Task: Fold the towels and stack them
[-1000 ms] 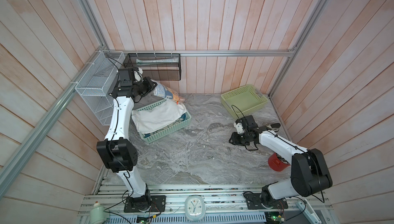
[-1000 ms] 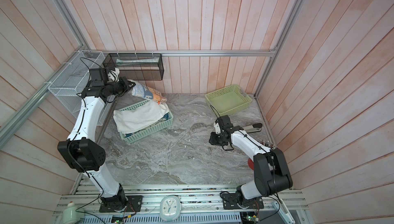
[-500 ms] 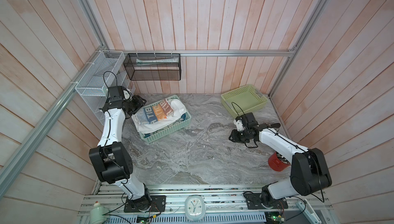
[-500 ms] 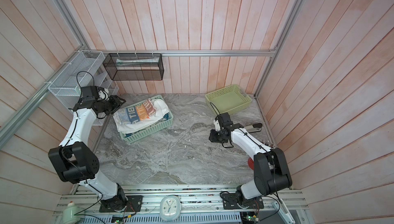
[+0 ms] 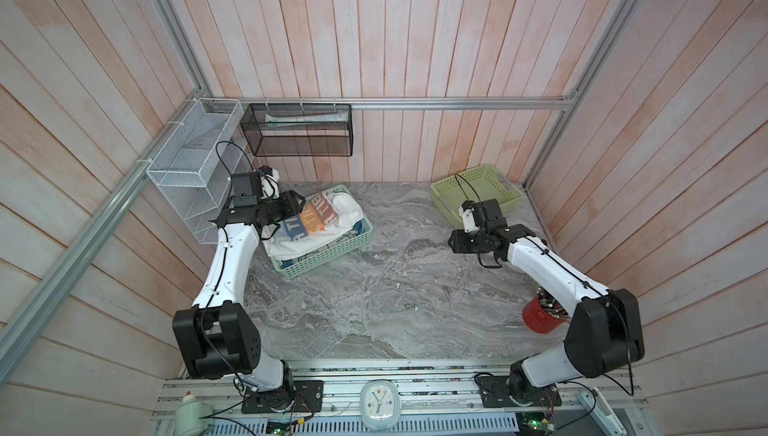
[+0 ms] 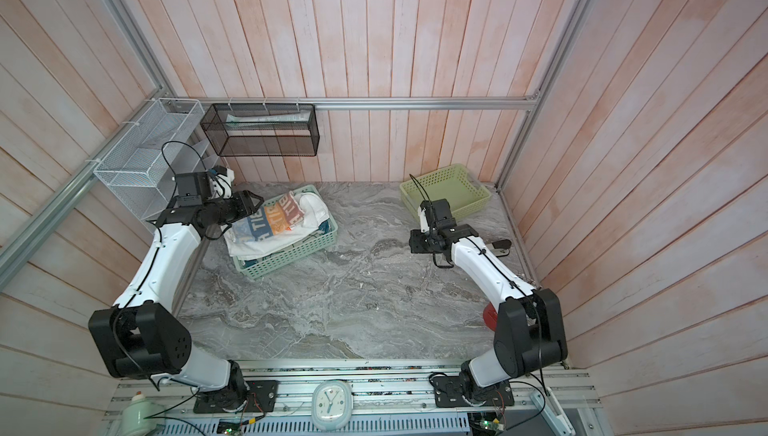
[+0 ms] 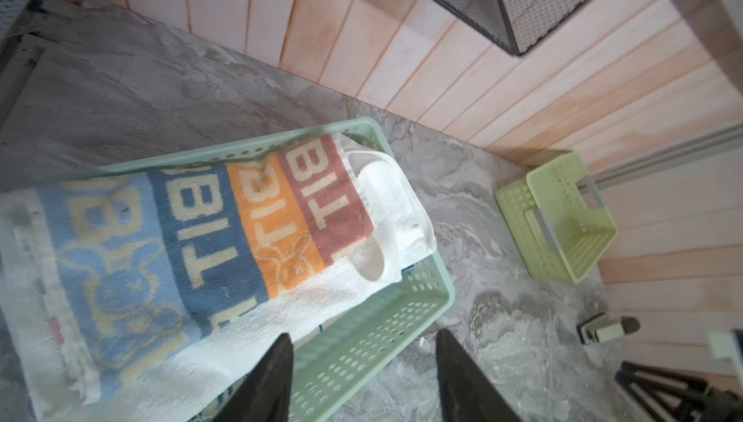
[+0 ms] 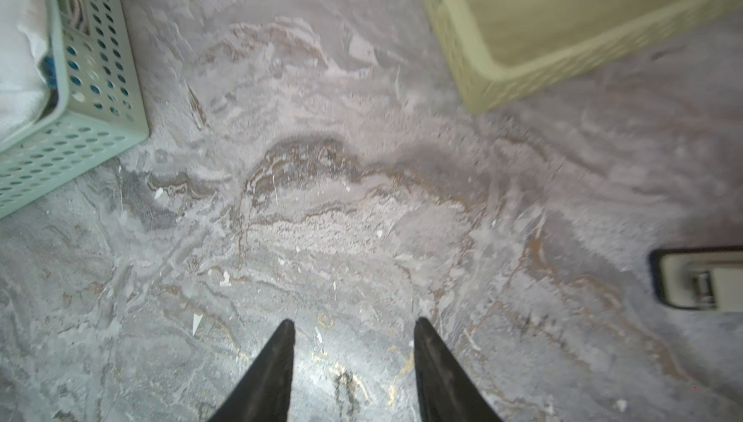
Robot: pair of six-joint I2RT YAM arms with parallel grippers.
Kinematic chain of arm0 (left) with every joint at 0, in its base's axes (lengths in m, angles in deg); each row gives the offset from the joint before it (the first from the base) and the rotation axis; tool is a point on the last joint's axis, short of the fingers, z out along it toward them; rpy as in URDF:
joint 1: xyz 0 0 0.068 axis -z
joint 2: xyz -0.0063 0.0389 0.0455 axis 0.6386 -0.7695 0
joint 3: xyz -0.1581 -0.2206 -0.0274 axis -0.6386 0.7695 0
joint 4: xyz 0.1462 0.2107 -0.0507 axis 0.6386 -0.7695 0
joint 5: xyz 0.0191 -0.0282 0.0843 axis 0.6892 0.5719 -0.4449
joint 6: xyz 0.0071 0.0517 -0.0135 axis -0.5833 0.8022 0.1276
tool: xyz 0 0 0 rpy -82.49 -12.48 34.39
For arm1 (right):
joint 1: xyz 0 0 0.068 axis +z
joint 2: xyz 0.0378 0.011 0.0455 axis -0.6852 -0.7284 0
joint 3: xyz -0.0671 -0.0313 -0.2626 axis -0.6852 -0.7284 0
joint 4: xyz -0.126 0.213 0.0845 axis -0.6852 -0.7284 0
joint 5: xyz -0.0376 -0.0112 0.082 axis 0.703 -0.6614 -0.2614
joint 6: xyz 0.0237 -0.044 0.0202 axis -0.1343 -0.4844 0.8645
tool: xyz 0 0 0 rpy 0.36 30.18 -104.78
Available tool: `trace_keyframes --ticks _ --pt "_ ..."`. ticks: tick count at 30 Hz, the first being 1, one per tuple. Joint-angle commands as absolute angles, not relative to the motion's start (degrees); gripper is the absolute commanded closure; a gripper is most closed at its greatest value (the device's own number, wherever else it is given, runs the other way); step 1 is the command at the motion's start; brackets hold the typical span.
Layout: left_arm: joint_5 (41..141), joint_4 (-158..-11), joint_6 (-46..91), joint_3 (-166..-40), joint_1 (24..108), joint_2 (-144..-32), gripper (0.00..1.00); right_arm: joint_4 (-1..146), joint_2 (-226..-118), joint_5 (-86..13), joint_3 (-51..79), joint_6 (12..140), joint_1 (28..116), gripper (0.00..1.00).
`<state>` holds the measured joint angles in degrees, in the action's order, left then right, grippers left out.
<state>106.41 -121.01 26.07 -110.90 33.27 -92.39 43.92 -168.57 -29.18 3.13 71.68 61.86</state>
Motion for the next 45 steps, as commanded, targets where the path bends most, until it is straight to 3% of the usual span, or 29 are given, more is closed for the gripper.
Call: trace_keyframes --ticks 1,6,15,26,34,40,45 --pt "104.23 -116.97 30.85 -106.52 34.82 -87.63 0.0 49.71 -162.34 -20.6 2.38 68.58 61.93 0.46" --pt "103.67 -109.65 31.18 -95.4 36.98 -79.47 0.0 62.89 -153.02 -18.22 -8.59 66.69 59.12 0.26" --pt "95.32 -91.99 23.68 -67.14 42.68 -64.89 0.0 82.73 -139.28 -11.96 -28.91 66.14 54.66 0.06" --pt "83.92 -77.08 20.93 -54.41 42.84 -65.04 0.0 99.25 -140.31 -8.86 -43.83 64.39 50.46 0.02" --pt "73.02 -57.89 33.99 -51.28 42.4 -71.46 0.0 115.82 -146.07 -10.58 -49.6 64.41 44.99 0.02" --pt "79.91 -35.07 31.76 -45.86 35.3 -82.26 0.0 125.04 -151.54 -15.37 -50.72 63.93 42.66 0.02" --pt "84.2 -31.8 33.38 -49.21 34.48 -89.81 0.0 136.99 -160.25 -17.32 -51.82 61.77 42.21 0.02"
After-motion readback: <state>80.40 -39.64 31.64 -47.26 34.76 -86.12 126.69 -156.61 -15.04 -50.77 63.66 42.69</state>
